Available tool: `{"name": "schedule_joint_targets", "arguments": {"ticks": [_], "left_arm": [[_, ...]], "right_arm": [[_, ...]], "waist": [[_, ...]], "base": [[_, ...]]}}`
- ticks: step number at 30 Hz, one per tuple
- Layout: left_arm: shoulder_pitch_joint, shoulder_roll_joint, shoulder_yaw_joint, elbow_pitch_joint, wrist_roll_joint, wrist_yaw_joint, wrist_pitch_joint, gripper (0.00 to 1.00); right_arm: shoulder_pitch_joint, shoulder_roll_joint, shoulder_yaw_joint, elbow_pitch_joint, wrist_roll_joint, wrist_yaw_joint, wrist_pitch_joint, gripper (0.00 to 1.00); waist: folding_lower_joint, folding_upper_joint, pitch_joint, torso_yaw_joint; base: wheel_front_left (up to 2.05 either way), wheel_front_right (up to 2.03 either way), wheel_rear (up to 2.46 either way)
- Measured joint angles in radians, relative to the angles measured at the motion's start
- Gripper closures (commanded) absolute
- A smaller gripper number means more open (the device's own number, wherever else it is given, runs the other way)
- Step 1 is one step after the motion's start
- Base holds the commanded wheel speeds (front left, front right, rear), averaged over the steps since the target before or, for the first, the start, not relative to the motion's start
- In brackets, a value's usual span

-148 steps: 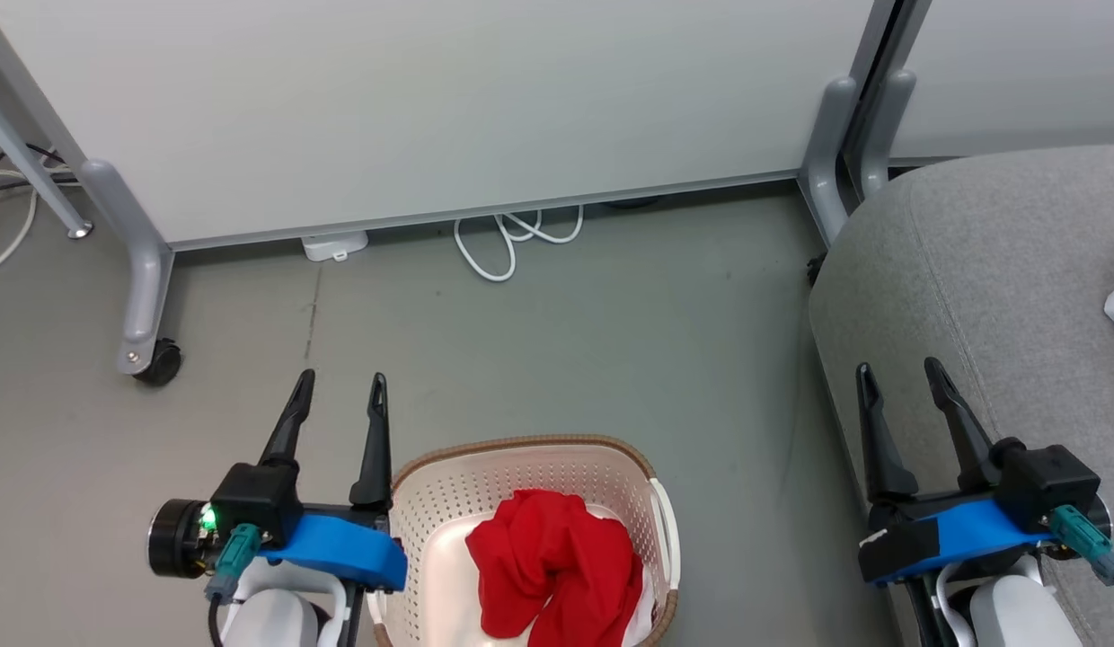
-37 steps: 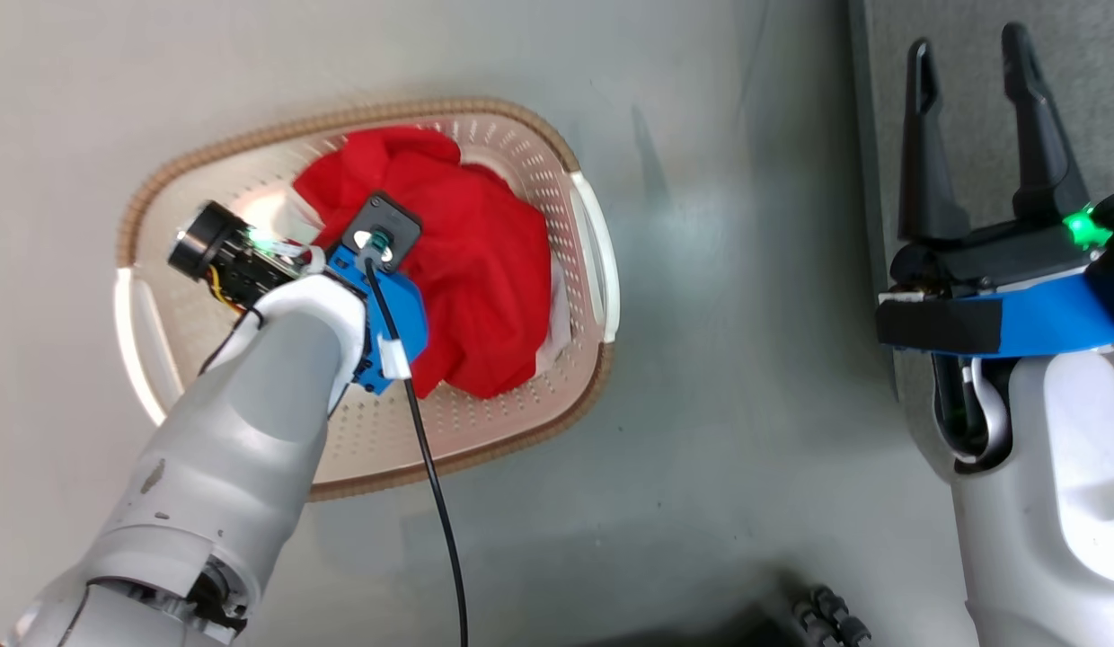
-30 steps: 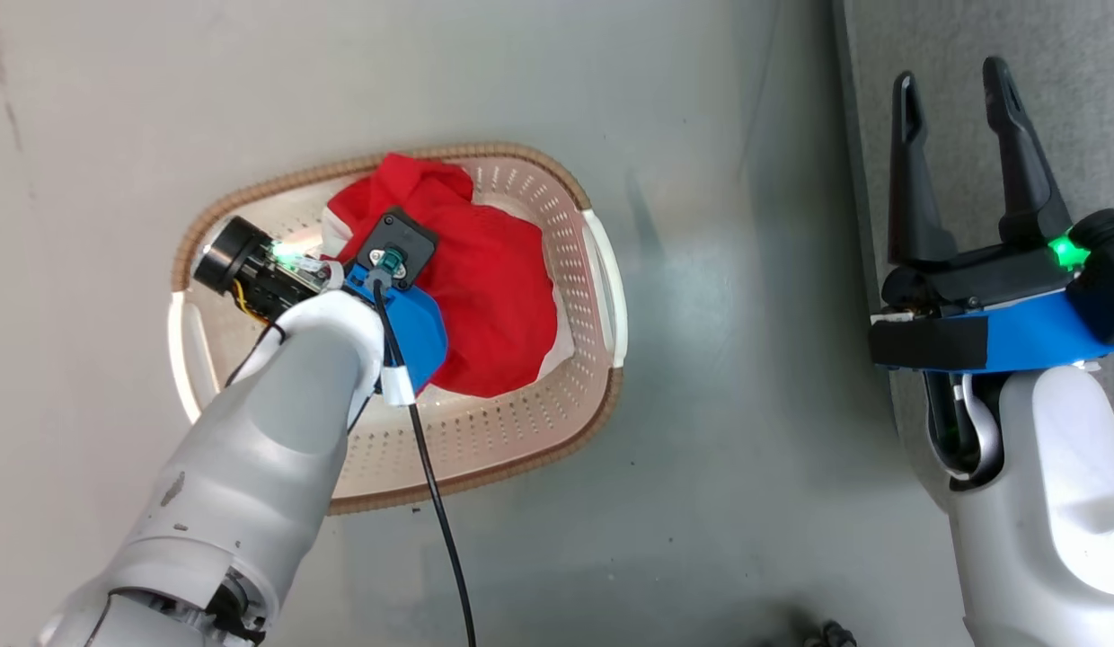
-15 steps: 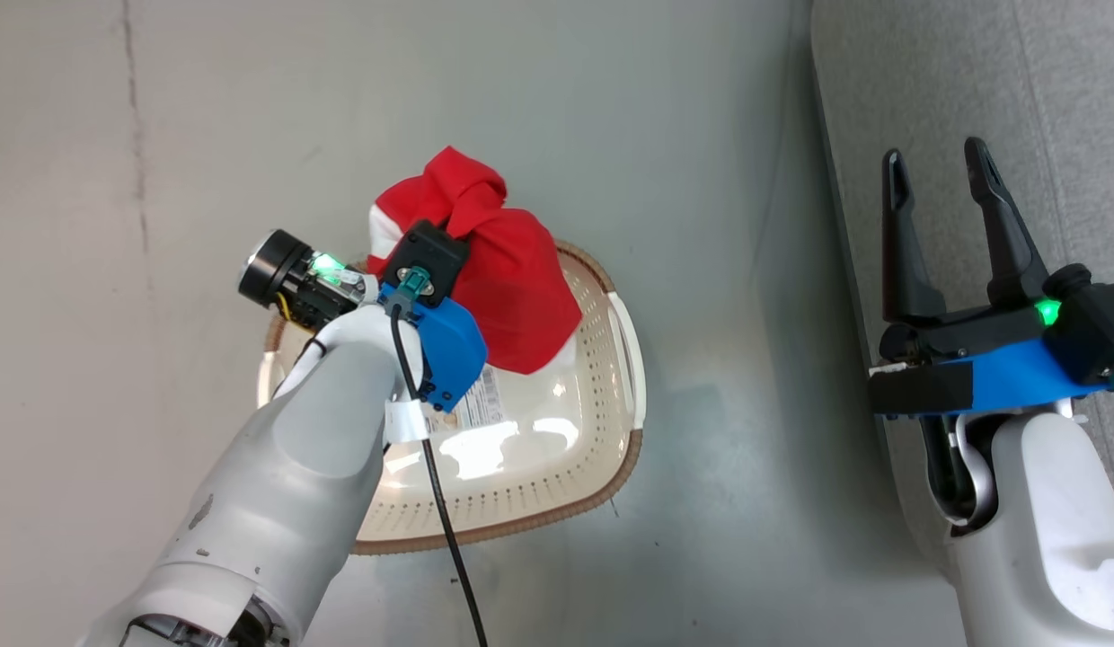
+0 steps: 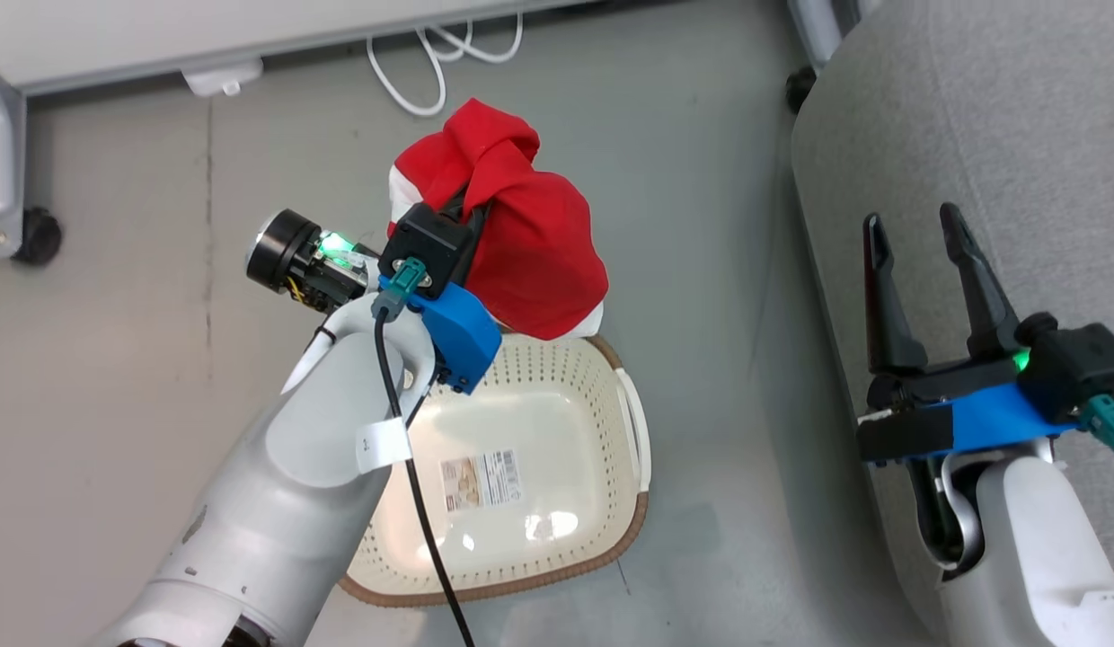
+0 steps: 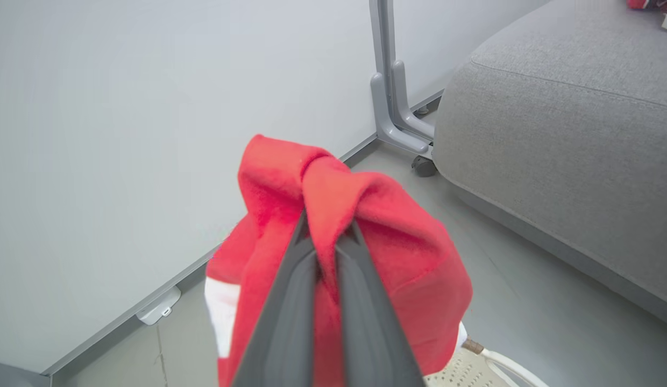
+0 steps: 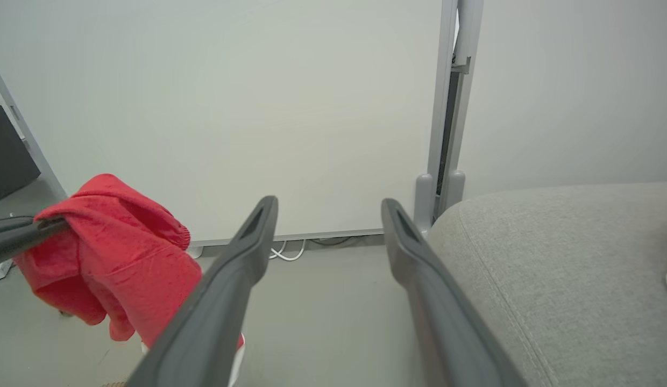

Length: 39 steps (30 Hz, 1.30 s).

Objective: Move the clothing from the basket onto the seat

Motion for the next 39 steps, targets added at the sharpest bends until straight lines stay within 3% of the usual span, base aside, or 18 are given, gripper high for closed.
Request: {"name": "schedule_joint_targets", "arguments": {"ticks": [20,39], "left_arm": [[0.119,0.003,0.030,-0.151,-0.019,-0.024,0.000,1.00],[0.191,-0.002,0.033,-0.199,-0.031,-0.028,0.000,1.00]], "right_arm": [[0.142,0.010,-0.006,0.050,0.009,0.000,0.000,0.00],[0.198,0.014,-0.008,0.068,0.012,0.000,0.000,0.00]], "waist": [[-0.0001,0.0000,-0.250,0.022],[0.0000,0.0000,-0.343,0.037]], "base": [[0.00,0.00,0.00],[0.00,0.00,0.00]]}}
